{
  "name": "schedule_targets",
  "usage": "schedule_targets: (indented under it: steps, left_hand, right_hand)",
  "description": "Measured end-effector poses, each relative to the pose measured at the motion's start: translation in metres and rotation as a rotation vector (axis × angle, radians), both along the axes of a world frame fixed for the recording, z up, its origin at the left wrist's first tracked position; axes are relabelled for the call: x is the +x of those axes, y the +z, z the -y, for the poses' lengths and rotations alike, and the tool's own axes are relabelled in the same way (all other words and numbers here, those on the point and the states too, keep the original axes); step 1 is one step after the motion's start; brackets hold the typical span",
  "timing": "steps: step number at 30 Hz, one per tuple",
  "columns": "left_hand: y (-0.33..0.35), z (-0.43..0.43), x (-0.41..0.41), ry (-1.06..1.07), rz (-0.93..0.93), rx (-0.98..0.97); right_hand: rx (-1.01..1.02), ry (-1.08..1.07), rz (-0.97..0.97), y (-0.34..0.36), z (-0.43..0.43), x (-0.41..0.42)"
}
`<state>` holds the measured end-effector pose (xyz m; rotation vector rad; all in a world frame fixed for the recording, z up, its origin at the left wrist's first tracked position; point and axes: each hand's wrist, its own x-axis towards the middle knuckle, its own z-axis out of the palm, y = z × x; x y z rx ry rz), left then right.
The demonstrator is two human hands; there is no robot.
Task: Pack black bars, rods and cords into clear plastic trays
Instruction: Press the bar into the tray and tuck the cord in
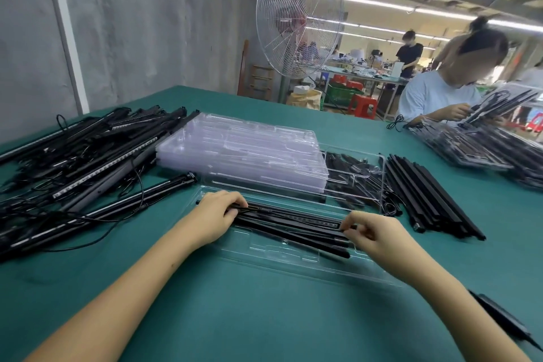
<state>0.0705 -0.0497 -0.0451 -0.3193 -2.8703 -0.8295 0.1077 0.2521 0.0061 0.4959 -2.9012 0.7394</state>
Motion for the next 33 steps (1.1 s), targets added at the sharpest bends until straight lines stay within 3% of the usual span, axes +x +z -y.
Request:
schedule_targets:
  steps: [8, 15, 23, 33]
  left_hand:
    - [0.004, 0.000, 0.001, 0.015, 0.006, 0.025]
    - [0.009, -0.007, 0.005, 0.049, 0.001, -0.026]
    - [0.008, -0.009, 0.006, 0.015, 0.081, -0.087]
    - [0.011, -0.011, 0.008, -0.007, 0.056, -0.066]
  right_hand:
    - [0.122, 0.034, 0.029, 0.009, -0.010, -0.008]
    - [0.092, -0.072, 0.081, -0.004, -0.006, -0.025]
    - [-0.045, -0.017, 0.031, -0.004, -0.016, -0.016]
    - [0.045, -0.033, 0.084, -0.015, -0.013, -0.019]
